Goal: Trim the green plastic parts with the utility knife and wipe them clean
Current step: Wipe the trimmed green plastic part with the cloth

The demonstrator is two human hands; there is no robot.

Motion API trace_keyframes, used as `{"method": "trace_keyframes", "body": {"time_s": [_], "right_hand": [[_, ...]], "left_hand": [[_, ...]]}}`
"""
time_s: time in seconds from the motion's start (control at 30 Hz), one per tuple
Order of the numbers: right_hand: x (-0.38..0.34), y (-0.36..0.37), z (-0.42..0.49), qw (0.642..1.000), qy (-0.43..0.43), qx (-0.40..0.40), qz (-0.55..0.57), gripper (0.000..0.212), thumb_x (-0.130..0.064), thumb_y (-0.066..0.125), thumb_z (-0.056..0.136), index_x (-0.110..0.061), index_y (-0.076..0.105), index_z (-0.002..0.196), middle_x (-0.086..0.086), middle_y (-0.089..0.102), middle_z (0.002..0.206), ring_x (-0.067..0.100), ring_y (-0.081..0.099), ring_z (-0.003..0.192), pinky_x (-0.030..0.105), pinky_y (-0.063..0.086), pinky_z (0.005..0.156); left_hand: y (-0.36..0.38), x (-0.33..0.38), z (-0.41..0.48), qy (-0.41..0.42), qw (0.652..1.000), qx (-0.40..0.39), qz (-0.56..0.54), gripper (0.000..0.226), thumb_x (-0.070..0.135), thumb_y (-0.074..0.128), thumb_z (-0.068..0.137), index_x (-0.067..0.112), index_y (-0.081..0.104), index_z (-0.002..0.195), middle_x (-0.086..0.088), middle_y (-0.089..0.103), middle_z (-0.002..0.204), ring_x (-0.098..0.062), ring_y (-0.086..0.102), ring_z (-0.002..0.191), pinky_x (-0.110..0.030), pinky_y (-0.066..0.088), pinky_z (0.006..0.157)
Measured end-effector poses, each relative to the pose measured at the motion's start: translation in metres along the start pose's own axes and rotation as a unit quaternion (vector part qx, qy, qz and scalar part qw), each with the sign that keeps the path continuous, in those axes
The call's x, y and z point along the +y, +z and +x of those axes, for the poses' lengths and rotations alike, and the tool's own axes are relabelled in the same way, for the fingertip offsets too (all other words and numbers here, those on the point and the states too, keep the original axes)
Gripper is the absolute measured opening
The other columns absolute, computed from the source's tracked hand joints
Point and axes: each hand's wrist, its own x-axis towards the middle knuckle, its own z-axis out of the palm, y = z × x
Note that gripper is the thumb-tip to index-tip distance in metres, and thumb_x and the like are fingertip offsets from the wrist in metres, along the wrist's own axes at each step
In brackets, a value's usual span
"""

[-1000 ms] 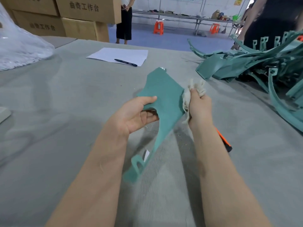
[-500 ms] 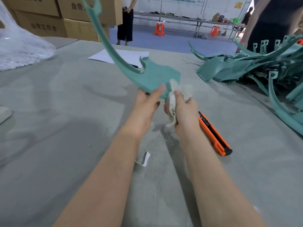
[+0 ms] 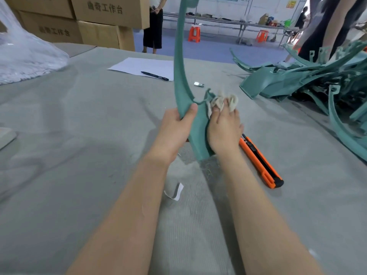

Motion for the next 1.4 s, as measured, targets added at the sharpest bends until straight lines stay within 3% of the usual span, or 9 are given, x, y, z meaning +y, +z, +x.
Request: {"method": "trace_keyframes", "body": {"time_s": [0.2, 0.33, 0.47, 0.63, 0.77, 0.87, 0.97, 1.13, 1.4], "right_hand": [[-0.032, 0.029, -0.044, 0.978, -0.203, -0.041, 0.033, 0.052, -0.021, 0.033, 0.103, -0.012, 0.021, 0.153, 0.006, 0.013, 0.162, 0.024, 0.008, 0.148, 0.046, 0.008, 0.117], [-0.003, 0.010, -0.001, 0.996, -0.089, -0.003, -0.010, 0.047, -0.015, 0.028, 0.102, -0.015, 0.035, 0.148, 0.006, 0.016, 0.161, 0.031, 0.021, 0.143, 0.049, 0.024, 0.113], [0.038, -0.012, 0.012, 0.972, 0.101, 0.046, 0.208, 0.038, -0.017, 0.027, 0.105, -0.004, 0.047, 0.135, 0.014, 0.051, 0.138, 0.031, 0.045, 0.128, 0.026, 0.029, 0.091], [0.024, -0.032, 0.008, 0.938, 0.005, 0.177, 0.297, 0.043, -0.022, 0.039, 0.102, -0.013, 0.035, 0.144, -0.004, 0.050, 0.127, 0.003, 0.046, 0.103, -0.001, 0.027, 0.077], [0.014, -0.031, -0.002, 0.971, -0.149, -0.002, 0.185, 0.037, -0.020, 0.043, 0.102, -0.011, 0.045, 0.138, 0.005, 0.056, 0.134, 0.011, 0.050, 0.115, 0.012, 0.033, 0.088], [0.014, -0.036, 0.002, 0.977, -0.132, 0.056, 0.157, 0.030, -0.017, 0.038, 0.104, -0.005, 0.059, 0.121, 0.014, 0.065, 0.114, 0.017, 0.052, 0.095, 0.029, 0.038, 0.085], [0.013, -0.046, 0.001, 0.951, -0.049, 0.112, 0.283, 0.027, -0.024, 0.036, 0.105, -0.012, 0.060, 0.104, 0.000, 0.062, 0.093, 0.013, 0.051, 0.086, 0.031, 0.043, 0.081], [0.003, -0.048, -0.017, 0.905, -0.078, -0.262, 0.325, 0.018, -0.027, 0.044, 0.103, -0.024, 0.060, 0.094, 0.002, 0.071, 0.072, 0.008, 0.064, 0.055, 0.027, 0.045, 0.051], [0.003, -0.027, -0.007, 0.984, -0.016, -0.071, 0.164, 0.051, -0.042, 0.041, 0.101, -0.001, 0.065, 0.084, 0.012, 0.064, 0.069, 0.022, 0.051, 0.064, 0.034, 0.038, 0.061]], "left_hand": [[-0.010, 0.007, 0.008, -0.010, 0.991, 0.035, -0.129, 0.025, 0.024, 0.049, 0.101, 0.017, 0.069, 0.087, 0.005, 0.074, 0.077, -0.008, 0.070, 0.075, -0.021, 0.053, 0.068], [-0.009, 0.007, 0.001, -0.010, 0.998, -0.026, -0.061, 0.025, 0.030, 0.050, 0.100, 0.020, 0.068, 0.087, 0.005, 0.075, 0.081, -0.011, 0.071, 0.076, -0.031, 0.057, 0.070], [-0.006, 0.007, -0.002, -0.014, 0.997, -0.071, -0.016, 0.024, 0.036, 0.051, 0.098, 0.022, 0.069, 0.091, 0.007, 0.076, 0.090, -0.011, 0.072, 0.088, -0.035, 0.057, 0.077], [-0.010, 0.007, 0.001, -0.007, 0.997, 0.007, -0.080, 0.017, 0.029, 0.054, 0.098, 0.020, 0.068, 0.096, 0.006, 0.075, 0.093, -0.010, 0.071, 0.090, -0.029, 0.055, 0.072], [-0.024, 0.011, 0.004, -0.023, 0.979, 0.047, -0.199, 0.027, 0.018, 0.055, 0.097, 0.003, 0.058, 0.120, -0.010, 0.072, 0.109, -0.022, 0.070, 0.097, -0.037, 0.058, 0.082], [-0.037, 0.014, 0.004, -0.037, 0.975, 0.049, -0.214, 0.018, 0.020, 0.058, 0.095, 0.007, 0.065, 0.105, -0.006, 0.074, 0.098, -0.020, 0.072, 0.087, -0.035, 0.059, 0.072], [-0.040, 0.013, 0.001, -0.068, 0.987, -0.035, -0.141, 0.019, 0.025, 0.058, 0.095, 0.010, 0.068, 0.102, -0.004, 0.075, 0.094, -0.017, 0.073, 0.082, -0.028, 0.058, 0.065], [-0.035, 0.006, 0.000, -0.048, 0.991, -0.116, 0.041, 0.021, 0.033, 0.056, 0.096, 0.017, 0.067, 0.103, 0.001, 0.075, 0.094, -0.015, 0.072, 0.082, -0.026, 0.056, 0.066], [-0.028, 0.002, 0.006, 0.090, 0.947, 0.074, 0.299, 0.047, 0.051, 0.064, 0.084, 0.025, 0.051, 0.120, 0.004, 0.063, 0.105, -0.021, 0.063, 0.096, -0.037, 0.049, 0.084]]}}
